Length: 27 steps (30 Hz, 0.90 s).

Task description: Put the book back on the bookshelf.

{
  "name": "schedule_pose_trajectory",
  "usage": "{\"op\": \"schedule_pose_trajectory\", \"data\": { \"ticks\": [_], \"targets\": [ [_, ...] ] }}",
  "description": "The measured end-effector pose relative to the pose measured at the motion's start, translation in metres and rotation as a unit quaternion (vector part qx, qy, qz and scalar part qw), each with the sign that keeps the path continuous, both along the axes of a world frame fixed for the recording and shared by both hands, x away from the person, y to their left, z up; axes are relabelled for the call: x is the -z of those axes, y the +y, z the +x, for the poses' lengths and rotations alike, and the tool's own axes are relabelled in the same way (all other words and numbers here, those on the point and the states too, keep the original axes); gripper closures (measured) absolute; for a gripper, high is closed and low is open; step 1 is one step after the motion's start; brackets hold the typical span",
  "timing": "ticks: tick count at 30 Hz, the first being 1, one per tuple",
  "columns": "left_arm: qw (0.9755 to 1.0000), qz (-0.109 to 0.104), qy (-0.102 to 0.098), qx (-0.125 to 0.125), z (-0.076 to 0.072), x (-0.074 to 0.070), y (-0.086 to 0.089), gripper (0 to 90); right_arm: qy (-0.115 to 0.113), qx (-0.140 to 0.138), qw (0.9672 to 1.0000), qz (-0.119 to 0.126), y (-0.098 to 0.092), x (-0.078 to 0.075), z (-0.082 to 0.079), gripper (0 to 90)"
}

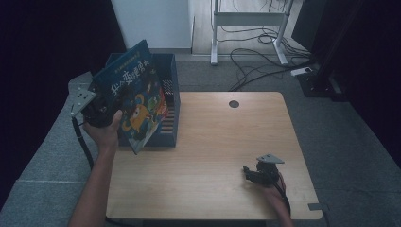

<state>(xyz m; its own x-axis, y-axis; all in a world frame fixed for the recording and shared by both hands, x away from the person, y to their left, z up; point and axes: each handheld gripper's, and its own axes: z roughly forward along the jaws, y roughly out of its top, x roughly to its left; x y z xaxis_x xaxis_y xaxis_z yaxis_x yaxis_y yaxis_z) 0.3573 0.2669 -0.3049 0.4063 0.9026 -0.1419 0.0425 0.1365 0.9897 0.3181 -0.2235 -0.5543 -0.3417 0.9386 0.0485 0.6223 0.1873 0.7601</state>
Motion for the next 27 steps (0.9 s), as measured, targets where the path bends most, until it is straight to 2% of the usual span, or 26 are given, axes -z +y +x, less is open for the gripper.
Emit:
{"op": "schedule_pose_trajectory", "data": {
  "ticks": [8, 18, 23, 27],
  "targets": [
    [1.0000, 0.006, 0.001, -0.008, 0.012, -0.003, -0.006, 81.5, 0.000, 0.000, 1.0000, -0.002, 0.000, 0.000, 0.000, 25.4],
    [0.9998, 0.004, 0.000, -0.018, 0.021, 0.000, -0.010, 81.5, 0.000, 0.000, 1.0000, 0.001, 0.000, 0.000, 0.000, 25.5],
    [0.9998, 0.011, -0.001, -0.019, 0.026, -0.001, -0.013, 81.6, 0.000, 0.000, 1.0000, 0.001, 0.000, 0.000, 0.000, 25.3],
    [0.9994, 0.014, -0.003, -0.033, 0.031, -0.003, -0.017, 81.6, 0.000, 0.000, 1.0000, 0.003, 0.000, 0.000, 0.000, 25.3]
  ]
}}
